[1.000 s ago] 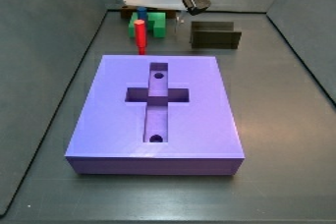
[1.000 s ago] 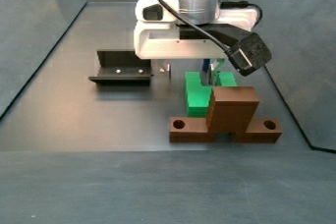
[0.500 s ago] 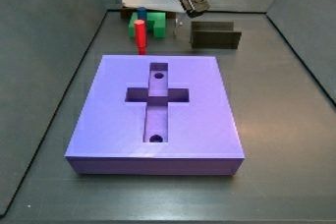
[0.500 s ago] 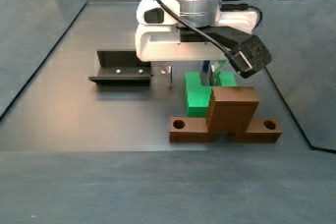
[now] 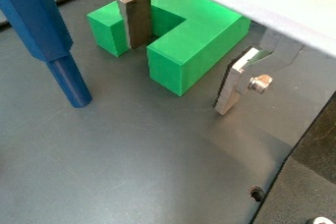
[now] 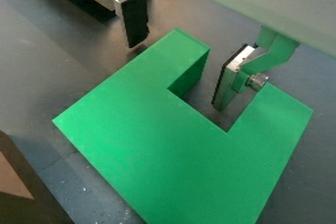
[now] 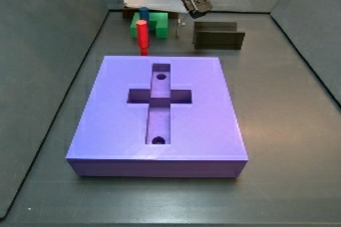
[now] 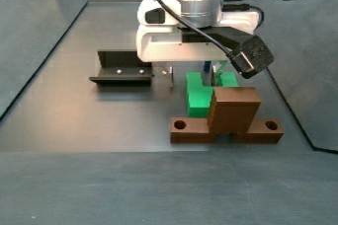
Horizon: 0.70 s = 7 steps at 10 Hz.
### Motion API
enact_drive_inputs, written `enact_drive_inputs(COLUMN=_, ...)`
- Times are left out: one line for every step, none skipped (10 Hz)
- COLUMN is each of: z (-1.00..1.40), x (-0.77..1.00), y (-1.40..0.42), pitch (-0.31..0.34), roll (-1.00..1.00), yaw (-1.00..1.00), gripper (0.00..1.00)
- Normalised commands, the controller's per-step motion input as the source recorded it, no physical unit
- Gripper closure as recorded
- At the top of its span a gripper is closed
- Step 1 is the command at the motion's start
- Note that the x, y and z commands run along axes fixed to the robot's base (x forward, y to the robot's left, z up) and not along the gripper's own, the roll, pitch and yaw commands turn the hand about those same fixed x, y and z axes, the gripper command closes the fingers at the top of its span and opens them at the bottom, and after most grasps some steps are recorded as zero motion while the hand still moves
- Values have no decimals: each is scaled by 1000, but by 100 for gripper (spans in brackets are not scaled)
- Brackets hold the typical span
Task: Pick up the green object. Move up. Place the green object on the fixture. Regrasp the green object. Move to above the board. Insert the green object.
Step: Pick up the green object.
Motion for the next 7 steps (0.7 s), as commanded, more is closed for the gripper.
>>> enact_drive_inputs(z=0, x=0, y=0, pitch=0, roll=6, yaw=0, gripper=0)
enact_drive_inputs(z=-31, x=0, y=0, pitch=0, roll=13, yaw=0, gripper=0)
enact_drive_inputs(z=0, x=0, y=0, pitch=0, roll=11, yaw=0, gripper=0)
enact_drive_inputs(z=0, x=0, y=0, pitch=0, roll=16, yaw=0, gripper=0)
enact_drive_inputs(z=0, x=0, y=0, pitch=0, roll=0, yaw=0, gripper=0)
enact_drive_inputs(z=0, x=0, y=0, pitch=0, roll=0, yaw=0, gripper=100)
enact_drive_inputs(z=0, x=0, y=0, pitch=0, roll=0, yaw=0, gripper=100)
